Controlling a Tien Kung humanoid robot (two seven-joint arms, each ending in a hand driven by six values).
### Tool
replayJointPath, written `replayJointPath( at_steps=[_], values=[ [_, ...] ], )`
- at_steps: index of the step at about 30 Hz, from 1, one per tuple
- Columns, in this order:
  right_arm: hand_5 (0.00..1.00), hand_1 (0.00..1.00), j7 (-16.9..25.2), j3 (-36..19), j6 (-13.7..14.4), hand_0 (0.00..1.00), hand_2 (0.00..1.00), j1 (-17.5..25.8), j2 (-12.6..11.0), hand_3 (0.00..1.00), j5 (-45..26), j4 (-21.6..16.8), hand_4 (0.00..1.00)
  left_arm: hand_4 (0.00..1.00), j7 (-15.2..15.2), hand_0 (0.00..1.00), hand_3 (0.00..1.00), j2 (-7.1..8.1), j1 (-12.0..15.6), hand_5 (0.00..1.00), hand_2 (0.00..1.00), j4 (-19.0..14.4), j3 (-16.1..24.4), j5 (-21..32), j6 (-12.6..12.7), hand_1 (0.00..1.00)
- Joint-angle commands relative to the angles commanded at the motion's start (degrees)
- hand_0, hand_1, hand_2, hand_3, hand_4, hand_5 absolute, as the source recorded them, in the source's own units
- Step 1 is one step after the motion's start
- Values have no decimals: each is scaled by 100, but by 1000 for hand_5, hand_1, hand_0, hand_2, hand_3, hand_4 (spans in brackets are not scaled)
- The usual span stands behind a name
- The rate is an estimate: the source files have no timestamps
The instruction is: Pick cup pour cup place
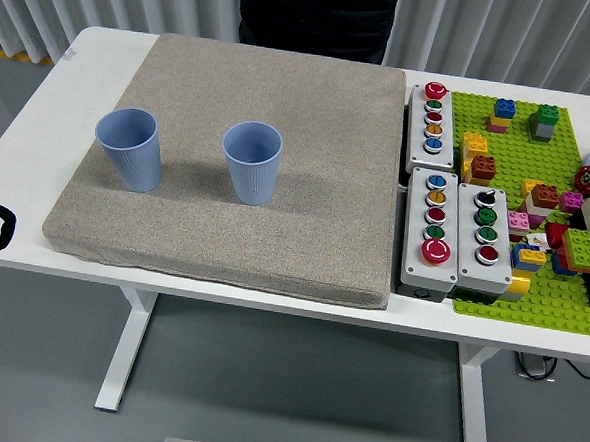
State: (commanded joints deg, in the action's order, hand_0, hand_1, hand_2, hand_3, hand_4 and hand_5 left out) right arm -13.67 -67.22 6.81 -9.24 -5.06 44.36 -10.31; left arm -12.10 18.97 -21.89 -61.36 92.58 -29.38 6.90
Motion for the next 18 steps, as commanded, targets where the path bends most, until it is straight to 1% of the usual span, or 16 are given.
replayJointPath(
  at_steps=[10,11,16,17,18],
  values=[
    [283,695,10,-13,-8,724,747,25,-1,706,16,0,330,851,1,767,830,-27,24,998,798,-42,1,6,-2,751],
    [282,695,10,-12,-8,724,747,25,-1,706,16,0,330,851,1,748,829,-28,25,998,797,-44,1,6,-2,750],
    [282,695,17,-5,-8,724,747,15,-2,706,-13,0,330,851,1,748,829,-39,17,998,797,-72,-2,0,3,750],
    [283,695,18,-4,-8,724,746,14,-2,706,-17,0,330,853,2,709,828,-39,16,998,793,-76,-1,0,4,732],
    [283,695,18,-4,-10,724,746,11,-2,706,-20,0,330,853,4,709,828,-40,15,998,793,-83,0,-3,8,732]
  ],
)
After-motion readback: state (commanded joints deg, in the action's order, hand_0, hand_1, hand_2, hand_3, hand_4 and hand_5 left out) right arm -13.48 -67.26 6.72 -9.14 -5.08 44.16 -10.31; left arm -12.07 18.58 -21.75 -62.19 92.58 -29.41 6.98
